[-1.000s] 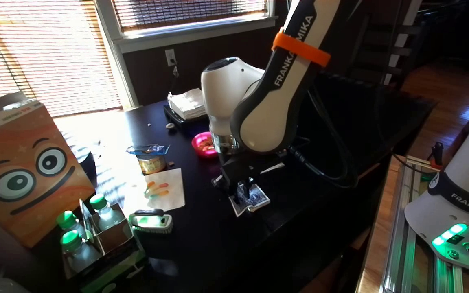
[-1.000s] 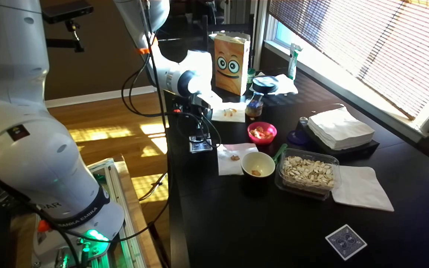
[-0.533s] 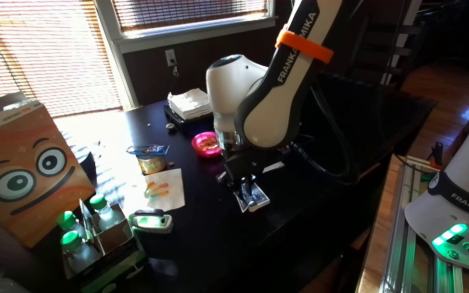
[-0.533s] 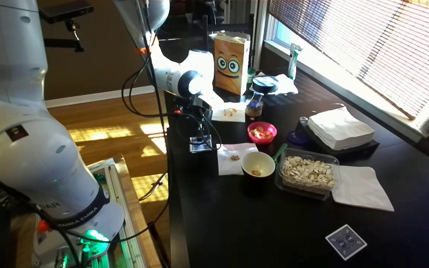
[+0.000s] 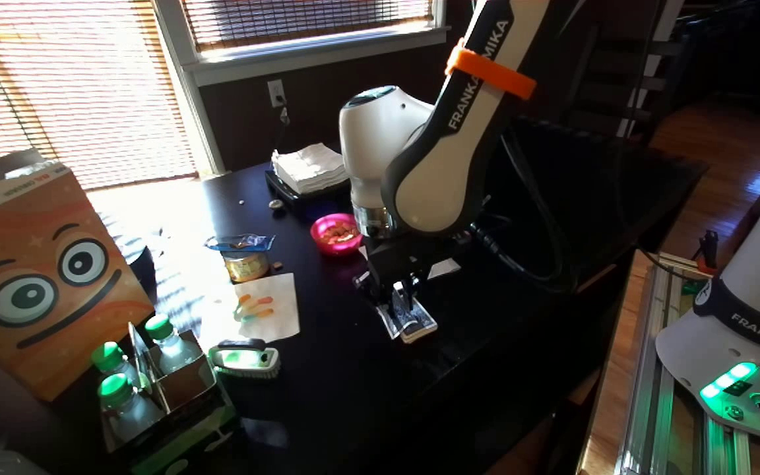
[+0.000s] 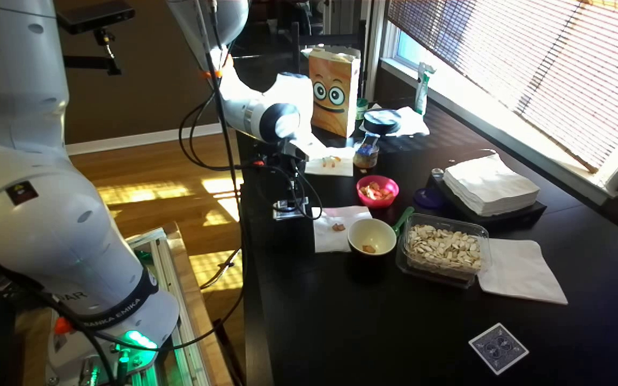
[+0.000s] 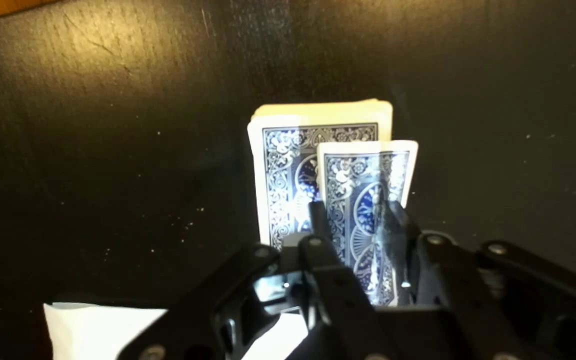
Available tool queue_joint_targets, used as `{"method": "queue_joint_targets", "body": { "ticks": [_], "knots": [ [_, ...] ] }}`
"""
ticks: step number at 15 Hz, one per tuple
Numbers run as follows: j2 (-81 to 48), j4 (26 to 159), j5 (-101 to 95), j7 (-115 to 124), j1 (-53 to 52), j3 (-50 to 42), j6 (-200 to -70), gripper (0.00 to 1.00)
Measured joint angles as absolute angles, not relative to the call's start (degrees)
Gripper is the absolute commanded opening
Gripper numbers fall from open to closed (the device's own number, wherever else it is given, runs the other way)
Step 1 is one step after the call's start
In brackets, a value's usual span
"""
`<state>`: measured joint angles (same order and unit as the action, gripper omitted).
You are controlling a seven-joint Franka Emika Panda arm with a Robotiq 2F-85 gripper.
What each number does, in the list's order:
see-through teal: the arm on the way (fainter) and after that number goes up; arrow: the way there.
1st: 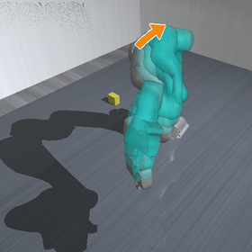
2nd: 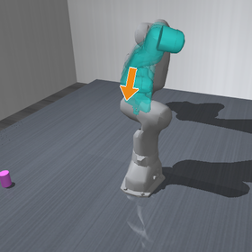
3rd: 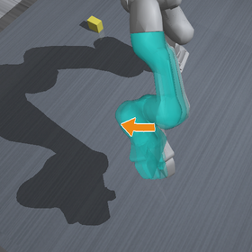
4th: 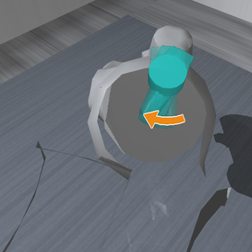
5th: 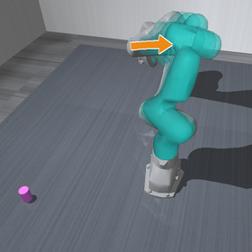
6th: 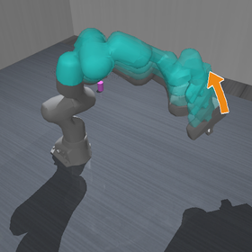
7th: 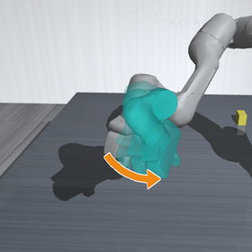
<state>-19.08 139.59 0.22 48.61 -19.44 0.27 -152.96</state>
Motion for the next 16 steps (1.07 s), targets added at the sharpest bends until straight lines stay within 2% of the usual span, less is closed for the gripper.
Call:
{"method": "queue_joint_targets", "body": {
  "ticks": [4, 6, 7, 9, 10, 11, 13, 15, 16],
  "knots": [
    [-19.07, 140.61, 0.26, 48.61, -19.1, 0.34, -152.96, 0.25],
    [-19.06, 141.32, 0.26, 48.61, -19.01, 0.37, -152.97, 0.26],
    [-19.04, 141.57, 0.27, 48.61, -18.98, 0.38, -152.97, 0.32],
    [-19.02, 141.96, 0.27, 48.61, -18.92, 0.38, -153.08, 0.53],
    [-19.01, 142.17, 0.29, 48.61, -18.87, 0.38, -153.22, 0.54],
    [-19.02, 142.38, 0.29, 48.62, -18.84, 0.39, -153.29, 0.61],
    [-19.02, 142.58, 0.29, 48.61, -18.82, 0.39, -153.3, 0.85],
    [-19.02, 142.68, 0.29, 48.61, -18.81, 0.39, -153.3, 0.98],
    [-19.02, 142.69, 0.29, 48.61, -18.81, 0.4, -153.31, 1.0]
  ]
}}
